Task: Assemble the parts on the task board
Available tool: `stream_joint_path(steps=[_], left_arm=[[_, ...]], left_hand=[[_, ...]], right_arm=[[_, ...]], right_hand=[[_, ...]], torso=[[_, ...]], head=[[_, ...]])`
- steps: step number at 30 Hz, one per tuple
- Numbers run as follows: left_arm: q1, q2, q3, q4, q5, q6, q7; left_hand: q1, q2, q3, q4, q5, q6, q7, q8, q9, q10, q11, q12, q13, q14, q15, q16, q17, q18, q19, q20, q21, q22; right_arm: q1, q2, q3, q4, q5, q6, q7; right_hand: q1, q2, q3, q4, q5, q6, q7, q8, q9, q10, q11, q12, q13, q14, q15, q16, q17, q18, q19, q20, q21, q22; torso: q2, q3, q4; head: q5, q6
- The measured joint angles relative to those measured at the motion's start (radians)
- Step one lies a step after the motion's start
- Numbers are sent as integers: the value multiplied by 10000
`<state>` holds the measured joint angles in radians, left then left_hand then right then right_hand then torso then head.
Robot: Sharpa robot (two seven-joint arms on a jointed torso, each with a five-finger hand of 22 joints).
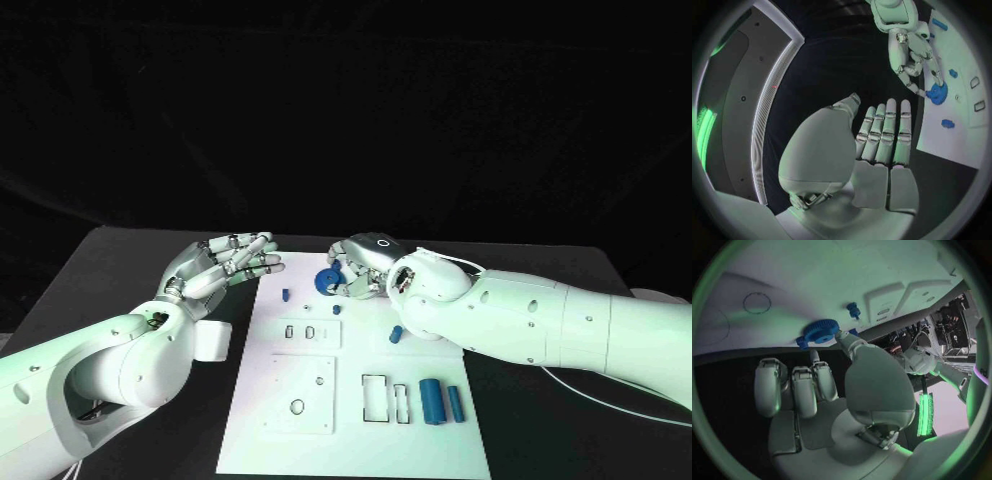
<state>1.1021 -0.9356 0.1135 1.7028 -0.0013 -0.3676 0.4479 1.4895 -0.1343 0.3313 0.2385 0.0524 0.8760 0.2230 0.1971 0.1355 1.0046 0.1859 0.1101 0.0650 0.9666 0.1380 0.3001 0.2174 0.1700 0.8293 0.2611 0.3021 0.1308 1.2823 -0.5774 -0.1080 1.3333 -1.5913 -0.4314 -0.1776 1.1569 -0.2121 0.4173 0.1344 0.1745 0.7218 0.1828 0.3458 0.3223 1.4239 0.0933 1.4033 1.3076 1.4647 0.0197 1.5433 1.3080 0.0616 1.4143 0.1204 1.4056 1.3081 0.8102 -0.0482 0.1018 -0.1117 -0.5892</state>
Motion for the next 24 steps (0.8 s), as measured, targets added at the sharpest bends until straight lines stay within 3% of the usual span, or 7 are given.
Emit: stream_joint_path(steps=[8, 14, 19, 24], left_arm=[[0, -26, 0, -15, 0, 2, -6], [-1, -47, -2, -34, -1, 5, -9], [-2, -63, -5, -51, -1, 6, -9], [-5, -61, -15, -53, -9, 11, -9]], left_hand=[[0, 0, 0, 0, 0, 0, 0, 0, 1, 0, 0, 0, 0, 0, 0, 0, 8, 0, 0, 0, 0, 0], [0, 0, 0, 0, 0, 0, 0, 0, 1, 0, 0, 0, 0, 0, 0, 0, 8, 0, 0, 0, 0, 0], [0, 0, 0, 0, 0, 0, 0, 0, 1, 0, 0, -32, 0, 0, 0, 0, 7, 0, 0, 0, 0, 1], [0, 0, 0, 0, 0, 0, 0, 0, 1, 0, 0, -38, 0, 0, 0, 0, 7, 0, 0, 0, 0, 1]], right_arm=[[0, -602, -2, 518, 189, -152, 81], [124, -1828, 18, 1394, 910, -582, 356], [295, -2955, 42, 1772, 2235, -640, 926], [315, -3767, 36, 1844, 3516, -543, 1889]], right_hand=[[80, 111, -144, 134, 369, 257, -47, 0, 0, 39, -40, 64, 0, 0, 0, 0, -1, -1, 35, 35, 0, -1], [319, 282, -67, 57, 443, 380, -99, 0, 1, 56, -57, 65, -1, 0, 0, 0, -2, -1, 35, 35, -35, -2], [770, 209, 54, -204, 300, 481, -83, -96, -19, 55, -57, 65, -1, 0, 0, 0, -2, -1, -227, 25, -321, -95], [1072, 219, 177, -434, 249, 577, -82, -154, -52, -23, -59, -21, -2, 0, -1, -38, -3, 1, -416, 15, -542, -373]], torso=[[0, 14, -13], [-26, 24, -55], [-57, 60, -122], [-95, 128, -221]], head=[[4, 6], [-22, 58], [-86, 105], [-198, 146]])
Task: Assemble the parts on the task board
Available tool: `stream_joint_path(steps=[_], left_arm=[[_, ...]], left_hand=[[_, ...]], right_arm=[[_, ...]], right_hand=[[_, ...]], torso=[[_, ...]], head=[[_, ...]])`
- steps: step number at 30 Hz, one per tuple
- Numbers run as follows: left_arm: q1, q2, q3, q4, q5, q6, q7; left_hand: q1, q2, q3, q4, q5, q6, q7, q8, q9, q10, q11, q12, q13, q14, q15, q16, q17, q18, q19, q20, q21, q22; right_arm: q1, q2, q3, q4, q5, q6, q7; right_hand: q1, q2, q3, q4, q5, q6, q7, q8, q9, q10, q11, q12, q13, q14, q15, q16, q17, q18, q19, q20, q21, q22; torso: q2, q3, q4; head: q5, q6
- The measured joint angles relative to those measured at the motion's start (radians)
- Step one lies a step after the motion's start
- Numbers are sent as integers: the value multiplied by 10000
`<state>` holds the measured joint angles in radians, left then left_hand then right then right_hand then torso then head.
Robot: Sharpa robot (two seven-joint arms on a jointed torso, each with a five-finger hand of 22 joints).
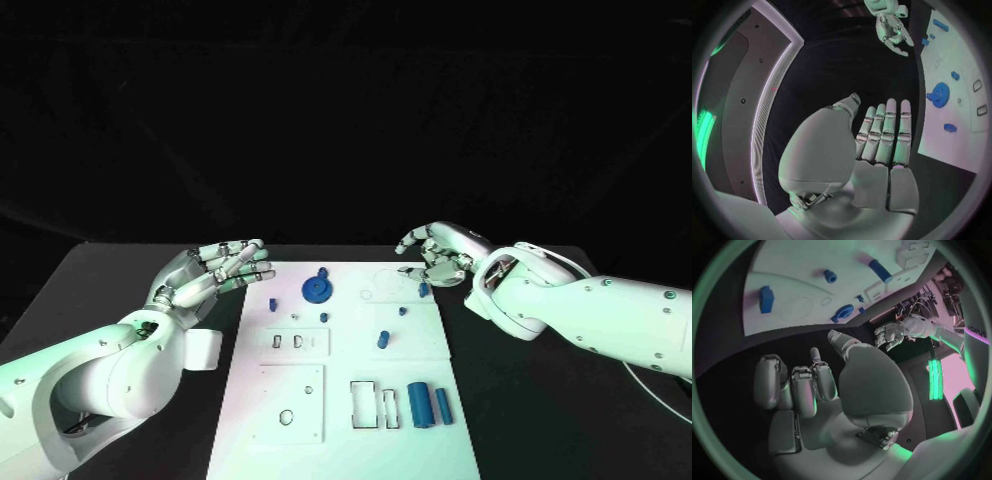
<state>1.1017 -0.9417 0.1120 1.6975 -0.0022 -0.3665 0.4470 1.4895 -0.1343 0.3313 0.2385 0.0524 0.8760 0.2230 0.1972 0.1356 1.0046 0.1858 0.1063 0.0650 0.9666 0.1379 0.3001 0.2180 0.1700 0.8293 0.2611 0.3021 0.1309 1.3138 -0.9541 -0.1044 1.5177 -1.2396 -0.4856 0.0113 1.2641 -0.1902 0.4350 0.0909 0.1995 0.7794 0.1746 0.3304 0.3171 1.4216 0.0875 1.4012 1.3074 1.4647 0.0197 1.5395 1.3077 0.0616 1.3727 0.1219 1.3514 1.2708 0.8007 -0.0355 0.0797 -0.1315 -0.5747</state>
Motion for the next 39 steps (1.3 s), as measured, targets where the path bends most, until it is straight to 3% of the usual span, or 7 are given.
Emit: stream_joint_path(steps=[3, 9, 14, 20, 27, 39], left_arm=[[0, 14, -5, -2, -43, 6, 2], [-1, 46, -16, -36, -145, 20, 6], [-4, 61, -21, -59, -209, 31, 7], [-7, 58, -25, -79, -246, 40, 7], [-7, 58, -26, -78, -270, 51, 7], [-7, 39, -27, -77, -284, 60, 6]], left_hand=[[0, 0, 0, 0, 0, 0, 0, 0, 0, 0, 0, 0, 0, 0, 0, 0, 0, 0, 0, 0, 0, 0], [0, 0, 0, 0, 0, 0, 0, 0, 0, 0, 0, 0, 0, 0, 0, 0, 8, 0, 0, 0, 0, 1], [0, 0, 0, 0, 0, 0, 0, 0, 1, 0, 0, 1, 0, 0, 0, 0, 8, 0, 0, 0, 0, 1], [0, 0, 29, -29, 0, 0, 0, 0, 1, 0, 0, 1, 0, 0, 0, 0, 7, 0, 0, 0, 0, -10], [0, 0, 29, -29, 0, 0, 0, 0, 1, 0, 0, 1, 0, 0, 0, 0, 6, 0, 0, 0, 0, -9], [0, 0, 28, -28, 0, 0, 0, 0, 1, 0, 0, 2, 0, 0, 0, 0, 5, 0, 0, 0, 0, -8]], right_arm=[[-29, -366, -2, -16, 555, 80, 614], [-131, -773, -11, -235, 1156, 274, 1426], [-259, -910, -17, -444, 1257, 453, 1761], [-421, -874, -28, -691, 1233, 648, 1884], [-614, -649, -30, -976, 1215, 845, 1884], [-834, -306, -36, -1317, 1197, 1017, 1832]], right_hand=[[62, -62, 16, -48, 0, 48, -48, -33, -15, -51, -51, 0, 0, 6, -7, 0, 0, -1, 0, 0, 0, -1], [156, -76, 26, -141, 0, 10, -86, -99, -42, -86, -87, -50, 0, 2, -75, 0, -1, -2, -35, -36, -68, -48], [193, -114, 14, -152, 0, 8, -83, -175, -62, -139, -34, -116, -1, 2, -75, 0, -1, -1, -71, -72, -136, -106], [193, -114, -15, -181, 0, -46, -30, -206, -76, -139, -34, -116, -1, 2, -75, 0, -2, -2, -107, -36, -136, -116], [193, -114, -15, -180, 0, -63, -12, -225, -88, -175, 2, -116, -1, 2, -75, 0, -2, -2, -107, -36, -136, -116], [192, -114, -16, -180, 0, -88, 13, -262, -97, -174, 2, -115, 7, 2, -74, 0, -3, -2, -106, -36, -136, -104]], torso=[[-21, 49, -62], [-58, 126, -124], [-65, 157, -137], [-61, 156, -146], [-56, 127, -129], [-58, 126, -124]], head=[[-47, 10], [-128, -8], [-186, -35], [-216, -63], [-212, -111], [-137, -169]])
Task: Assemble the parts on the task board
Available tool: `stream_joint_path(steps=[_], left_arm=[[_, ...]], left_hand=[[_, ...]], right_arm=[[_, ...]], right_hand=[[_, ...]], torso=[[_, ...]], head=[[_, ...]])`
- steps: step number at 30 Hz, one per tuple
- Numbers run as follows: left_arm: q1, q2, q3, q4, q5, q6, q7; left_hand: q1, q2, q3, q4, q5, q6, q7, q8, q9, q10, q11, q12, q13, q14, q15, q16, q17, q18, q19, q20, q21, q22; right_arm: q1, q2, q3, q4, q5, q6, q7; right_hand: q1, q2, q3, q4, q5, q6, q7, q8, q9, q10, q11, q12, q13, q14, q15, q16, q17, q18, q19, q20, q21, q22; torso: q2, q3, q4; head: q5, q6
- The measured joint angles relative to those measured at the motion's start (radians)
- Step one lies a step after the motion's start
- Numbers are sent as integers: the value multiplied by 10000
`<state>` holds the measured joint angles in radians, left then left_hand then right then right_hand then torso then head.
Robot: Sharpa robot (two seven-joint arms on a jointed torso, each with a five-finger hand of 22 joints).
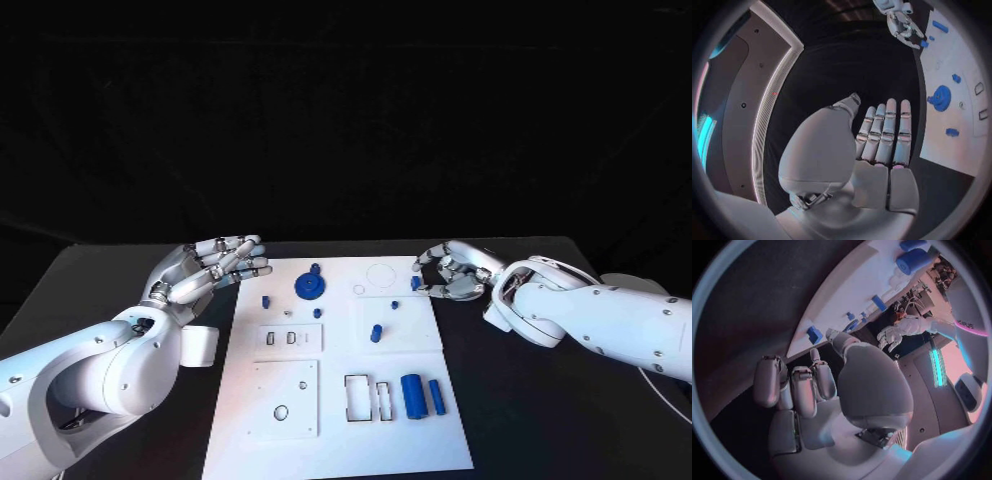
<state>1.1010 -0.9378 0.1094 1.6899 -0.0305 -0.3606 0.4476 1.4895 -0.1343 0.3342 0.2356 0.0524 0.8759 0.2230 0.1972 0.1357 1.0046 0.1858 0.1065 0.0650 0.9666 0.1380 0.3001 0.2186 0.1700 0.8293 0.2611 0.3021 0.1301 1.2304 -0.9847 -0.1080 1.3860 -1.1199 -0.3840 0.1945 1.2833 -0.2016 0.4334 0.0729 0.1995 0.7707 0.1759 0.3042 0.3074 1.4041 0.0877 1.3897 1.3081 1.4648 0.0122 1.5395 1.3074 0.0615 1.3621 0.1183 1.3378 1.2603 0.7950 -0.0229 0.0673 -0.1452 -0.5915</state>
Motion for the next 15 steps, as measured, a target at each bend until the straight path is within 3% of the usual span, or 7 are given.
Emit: stream_joint_path(steps=[15], left_arm=[[0, -15, 0, 6, -8, 6, -4]], left_hand=[[0, 0, 0, 0, 0, 0, 0, 0, 0, 0, 0, 0, 0, 0, 0, 0, -1, 0, 0, 0, 0, 1]], right_arm=[[-92, 287, 1, -397, -40, 15, -152]], right_hand=[[87, 99, 57, -56, -47, 229, 28, 0, 14, 36, 36, 49, -2, 0, 0, 0, -1, 0, 25, 25, 0, 93]], torso=[[-10, -8, -4]], head=[[50, -61]])
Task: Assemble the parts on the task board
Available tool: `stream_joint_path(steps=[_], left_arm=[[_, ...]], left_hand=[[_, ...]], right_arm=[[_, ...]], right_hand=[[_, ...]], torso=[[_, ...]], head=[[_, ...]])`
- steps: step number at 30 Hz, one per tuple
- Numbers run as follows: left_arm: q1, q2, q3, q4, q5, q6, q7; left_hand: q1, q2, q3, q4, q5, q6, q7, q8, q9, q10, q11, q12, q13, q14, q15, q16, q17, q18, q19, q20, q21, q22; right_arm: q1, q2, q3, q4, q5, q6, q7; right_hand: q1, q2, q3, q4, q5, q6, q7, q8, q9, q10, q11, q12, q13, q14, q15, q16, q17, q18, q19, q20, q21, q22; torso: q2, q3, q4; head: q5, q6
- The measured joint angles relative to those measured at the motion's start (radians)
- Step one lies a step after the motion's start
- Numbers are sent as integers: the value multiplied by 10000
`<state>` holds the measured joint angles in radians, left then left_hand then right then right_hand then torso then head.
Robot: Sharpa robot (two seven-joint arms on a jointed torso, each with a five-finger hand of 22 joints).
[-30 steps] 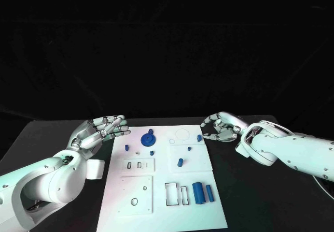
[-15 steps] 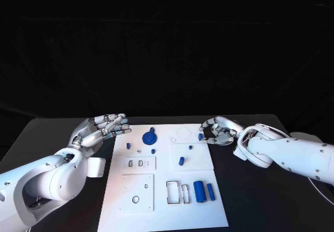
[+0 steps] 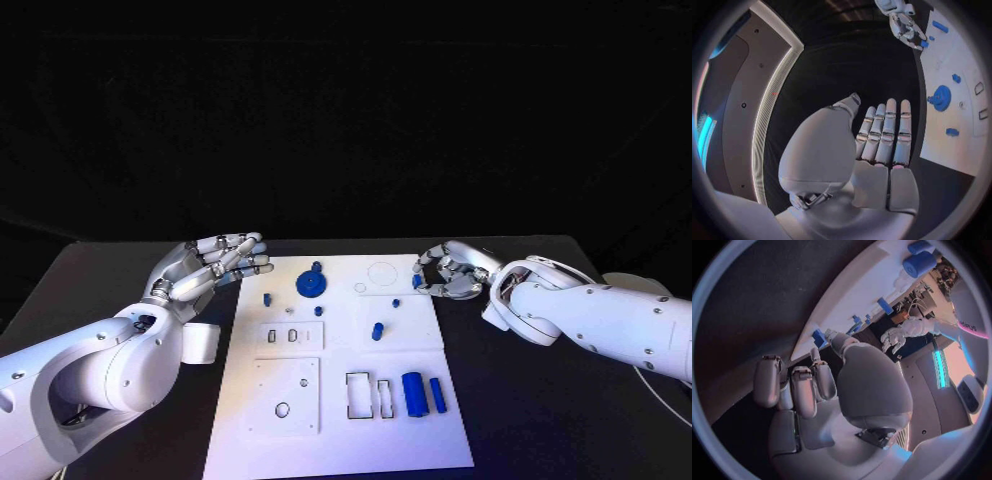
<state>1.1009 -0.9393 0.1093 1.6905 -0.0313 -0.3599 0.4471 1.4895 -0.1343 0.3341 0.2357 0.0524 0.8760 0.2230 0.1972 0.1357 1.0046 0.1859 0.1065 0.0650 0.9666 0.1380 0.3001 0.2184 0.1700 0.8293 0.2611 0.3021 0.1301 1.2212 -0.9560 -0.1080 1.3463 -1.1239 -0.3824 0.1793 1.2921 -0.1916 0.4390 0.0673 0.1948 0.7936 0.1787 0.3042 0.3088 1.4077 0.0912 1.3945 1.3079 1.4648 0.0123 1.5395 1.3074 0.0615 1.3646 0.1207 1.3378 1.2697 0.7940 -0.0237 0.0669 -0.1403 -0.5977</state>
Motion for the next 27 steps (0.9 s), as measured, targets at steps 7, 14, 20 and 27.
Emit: stream_joint_path(steps=[7, 14, 20, 27], left_arm=[[0, 1, 0, -7, -2, 3, -1], [0, 6, 0, -15, -4, 7, -2], [0, 6, 0, -21, -4, 11, -3], [-1, 4, 0, -26, -5, 17, -7]], left_hand=[[0, 0, 0, 0, 0, 0, 0, 0, 0, 0, 0, 0, 0, 0, 0, 0, -1, 0, 0, 0, 0, 0], [0, 0, 0, 0, 0, 0, 0, 0, 0, 0, 0, 0, 0, 0, 0, 0, -1, 0, 0, 0, 0, 0], [0, 0, 0, 0, 0, 0, 0, 0, 0, 0, 0, 0, 0, 0, 0, 0, -1, 0, 0, 0, 0, 1], [0, 0, 0, 0, 0, 0, 0, 0, 0, 0, 0, 0, 0, 0, 0, 0, -2, 0, 0, 0, 0, 1]], right_arm=[[-15, 65, 0, -77, -17, -2, -47], [-29, 107, 0, -97, -33, 0, -69], [-36, 117, 0, -104, -41, -2, -77], [-39, 121, 0, -104, -47, -12, -81]], right_hand=[[55, 180, 225, -107, -381, 393, -63, 0, 10, 37, -38, 50, -1, 0, 0, 0, 0, 0, 0, -1, 0, 56], [55, 180, 252, -82, -418, 445, -90, 49, 10, 37, -38, 50, -2, 0, 0, 0, 0, 0, -2, -3, 0, 69], [55, 179, 252, -81, -418, 445, -90, 49, 9, 72, -72, 89, -2, 0, 0, 0, -1, 0, -3, -4, 0, 81], [23, 211, 277, -107, -458, 547, -93, 49, 9, 92, -92, 142, -3, 0, 1, 0, -1, 0, 56, -20, 38, 135]], torso=[[-7, 2, -1], [-6, 6, -11], [-6, 8, -11], [-5, 10, -10]], head=[[15, -11], [35, -14], [40, -23], [55, -52]])
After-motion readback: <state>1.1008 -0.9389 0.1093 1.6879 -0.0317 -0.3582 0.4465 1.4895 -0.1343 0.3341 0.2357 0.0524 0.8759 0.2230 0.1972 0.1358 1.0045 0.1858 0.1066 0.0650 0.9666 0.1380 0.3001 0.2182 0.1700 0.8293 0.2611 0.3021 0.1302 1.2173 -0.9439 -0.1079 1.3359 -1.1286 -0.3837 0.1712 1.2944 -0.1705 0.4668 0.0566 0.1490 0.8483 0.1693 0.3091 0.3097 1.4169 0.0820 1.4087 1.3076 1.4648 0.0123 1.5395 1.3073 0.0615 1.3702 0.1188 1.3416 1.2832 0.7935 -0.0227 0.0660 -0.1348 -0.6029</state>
